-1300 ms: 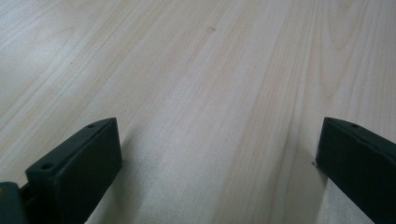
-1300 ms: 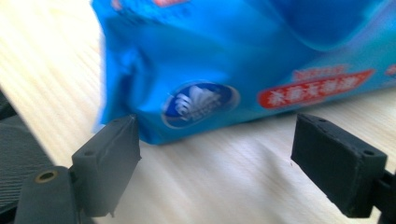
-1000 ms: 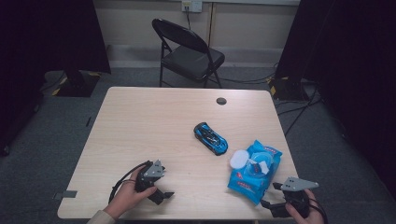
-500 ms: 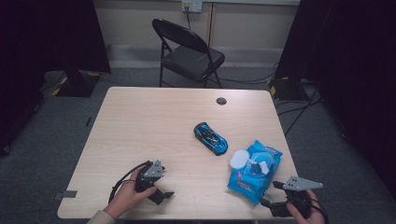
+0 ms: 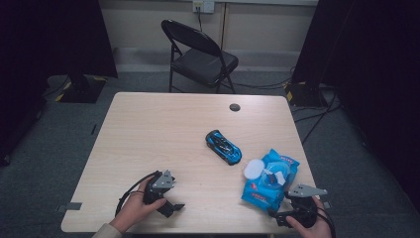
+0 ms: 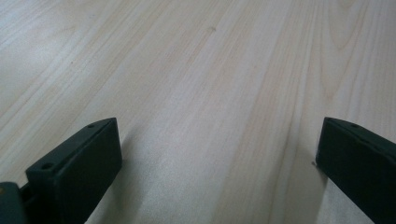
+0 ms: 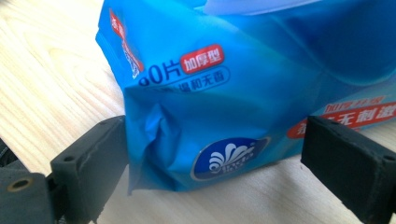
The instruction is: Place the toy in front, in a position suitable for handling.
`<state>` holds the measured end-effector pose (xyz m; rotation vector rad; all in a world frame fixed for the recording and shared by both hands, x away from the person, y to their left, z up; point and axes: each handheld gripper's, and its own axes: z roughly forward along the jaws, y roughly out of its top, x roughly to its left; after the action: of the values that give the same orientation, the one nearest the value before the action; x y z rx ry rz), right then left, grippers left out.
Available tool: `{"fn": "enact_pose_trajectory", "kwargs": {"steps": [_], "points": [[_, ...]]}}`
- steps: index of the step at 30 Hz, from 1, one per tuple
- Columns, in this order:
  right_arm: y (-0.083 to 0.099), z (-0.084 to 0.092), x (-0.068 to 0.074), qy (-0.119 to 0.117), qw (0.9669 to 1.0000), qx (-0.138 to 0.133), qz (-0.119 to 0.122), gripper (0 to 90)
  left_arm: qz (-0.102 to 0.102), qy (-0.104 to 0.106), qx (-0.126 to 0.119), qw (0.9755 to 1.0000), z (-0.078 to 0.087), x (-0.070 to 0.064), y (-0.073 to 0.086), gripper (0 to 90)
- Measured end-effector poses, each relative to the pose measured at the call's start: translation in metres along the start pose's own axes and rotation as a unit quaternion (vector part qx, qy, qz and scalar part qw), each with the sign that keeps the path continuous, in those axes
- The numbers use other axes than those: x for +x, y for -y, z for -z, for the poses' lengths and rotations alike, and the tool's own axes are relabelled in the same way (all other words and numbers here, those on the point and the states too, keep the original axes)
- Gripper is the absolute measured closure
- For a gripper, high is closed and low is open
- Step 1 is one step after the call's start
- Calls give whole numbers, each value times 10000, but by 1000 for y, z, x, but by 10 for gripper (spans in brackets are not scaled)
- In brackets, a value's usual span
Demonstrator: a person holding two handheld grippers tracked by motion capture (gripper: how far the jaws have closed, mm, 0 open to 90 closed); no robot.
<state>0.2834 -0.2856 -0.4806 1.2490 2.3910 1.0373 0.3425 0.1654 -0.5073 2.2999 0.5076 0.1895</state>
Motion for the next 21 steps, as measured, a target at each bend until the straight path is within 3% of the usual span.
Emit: {"fn": "enact_pose_trajectory", "kwargs": {"steps": [7, 21], "points": [[-6, -6, -4, 138, 9995, 142, 238, 120, 4, -3, 0, 10000, 0, 0, 0, 0], [-24, -18, -20, 407, 9988, 66, 273, 219, 6, -2, -2, 10000, 0, 0, 0, 0]]}}
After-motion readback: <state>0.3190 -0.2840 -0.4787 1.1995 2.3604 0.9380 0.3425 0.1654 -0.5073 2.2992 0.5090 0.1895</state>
